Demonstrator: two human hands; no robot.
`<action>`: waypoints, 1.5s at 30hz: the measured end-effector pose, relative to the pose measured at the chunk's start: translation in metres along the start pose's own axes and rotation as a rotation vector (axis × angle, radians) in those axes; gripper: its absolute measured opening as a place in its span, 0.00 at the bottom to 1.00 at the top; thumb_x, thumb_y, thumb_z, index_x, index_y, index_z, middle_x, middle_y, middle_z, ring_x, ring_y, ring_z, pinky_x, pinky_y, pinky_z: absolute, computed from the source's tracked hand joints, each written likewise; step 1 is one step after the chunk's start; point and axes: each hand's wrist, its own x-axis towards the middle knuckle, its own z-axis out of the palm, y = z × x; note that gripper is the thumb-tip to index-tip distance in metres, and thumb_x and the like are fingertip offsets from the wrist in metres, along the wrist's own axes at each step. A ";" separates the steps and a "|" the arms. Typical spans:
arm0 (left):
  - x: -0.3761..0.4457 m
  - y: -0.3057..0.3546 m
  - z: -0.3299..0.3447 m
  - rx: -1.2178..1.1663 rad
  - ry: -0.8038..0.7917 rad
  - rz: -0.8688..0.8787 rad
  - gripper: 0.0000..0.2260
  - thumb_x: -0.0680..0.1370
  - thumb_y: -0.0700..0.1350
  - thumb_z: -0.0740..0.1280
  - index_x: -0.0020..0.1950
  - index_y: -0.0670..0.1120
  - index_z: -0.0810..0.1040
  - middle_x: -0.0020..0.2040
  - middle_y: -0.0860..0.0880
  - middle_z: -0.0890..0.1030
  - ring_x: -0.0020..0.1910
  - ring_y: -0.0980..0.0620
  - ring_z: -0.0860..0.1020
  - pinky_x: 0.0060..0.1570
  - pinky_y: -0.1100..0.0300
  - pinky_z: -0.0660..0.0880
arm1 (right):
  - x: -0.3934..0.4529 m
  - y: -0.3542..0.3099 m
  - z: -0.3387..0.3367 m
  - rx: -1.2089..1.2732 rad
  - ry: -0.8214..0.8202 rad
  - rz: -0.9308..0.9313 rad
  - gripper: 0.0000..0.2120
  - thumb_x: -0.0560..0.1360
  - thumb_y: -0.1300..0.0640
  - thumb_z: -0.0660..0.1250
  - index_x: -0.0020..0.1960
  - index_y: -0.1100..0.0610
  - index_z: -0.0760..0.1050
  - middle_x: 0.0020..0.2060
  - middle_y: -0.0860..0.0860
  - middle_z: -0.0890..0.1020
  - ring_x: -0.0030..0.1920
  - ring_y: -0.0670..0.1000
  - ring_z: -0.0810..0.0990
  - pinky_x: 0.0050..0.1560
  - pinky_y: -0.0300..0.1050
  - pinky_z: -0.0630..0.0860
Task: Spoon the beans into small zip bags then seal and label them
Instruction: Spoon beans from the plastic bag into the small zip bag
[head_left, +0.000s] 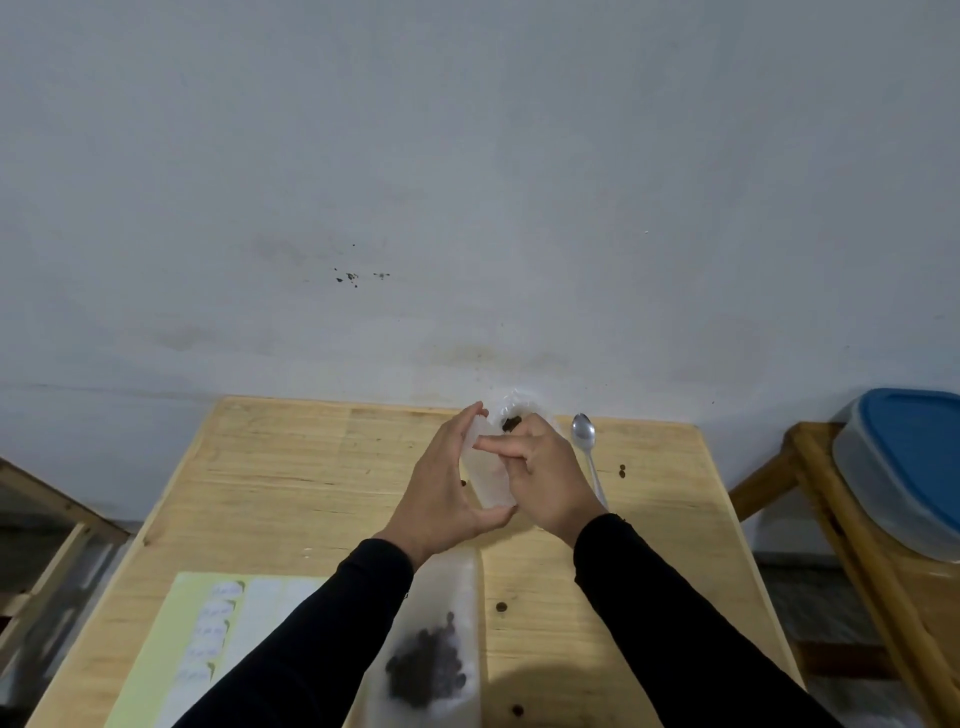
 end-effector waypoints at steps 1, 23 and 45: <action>-0.001 -0.001 0.000 0.004 0.016 0.003 0.45 0.61 0.50 0.78 0.73 0.54 0.57 0.68 0.57 0.68 0.67 0.64 0.65 0.64 0.75 0.59 | 0.000 0.002 0.000 -0.011 0.001 -0.003 0.19 0.77 0.70 0.58 0.56 0.54 0.81 0.43 0.51 0.70 0.41 0.43 0.72 0.46 0.25 0.68; 0.008 -0.035 0.012 0.086 0.125 -0.194 0.38 0.62 0.60 0.73 0.69 0.49 0.68 0.62 0.56 0.71 0.60 0.67 0.68 0.59 0.79 0.60 | -0.003 0.147 -0.006 0.050 0.411 0.585 0.13 0.75 0.62 0.65 0.58 0.59 0.78 0.52 0.54 0.81 0.50 0.48 0.78 0.46 0.28 0.69; 0.020 -0.031 0.030 -0.074 0.061 -0.330 0.43 0.61 0.60 0.77 0.71 0.50 0.65 0.65 0.58 0.70 0.63 0.66 0.69 0.57 0.79 0.63 | 0.010 0.162 0.007 0.037 0.454 0.795 0.08 0.76 0.60 0.62 0.51 0.61 0.77 0.45 0.55 0.81 0.44 0.53 0.77 0.44 0.40 0.67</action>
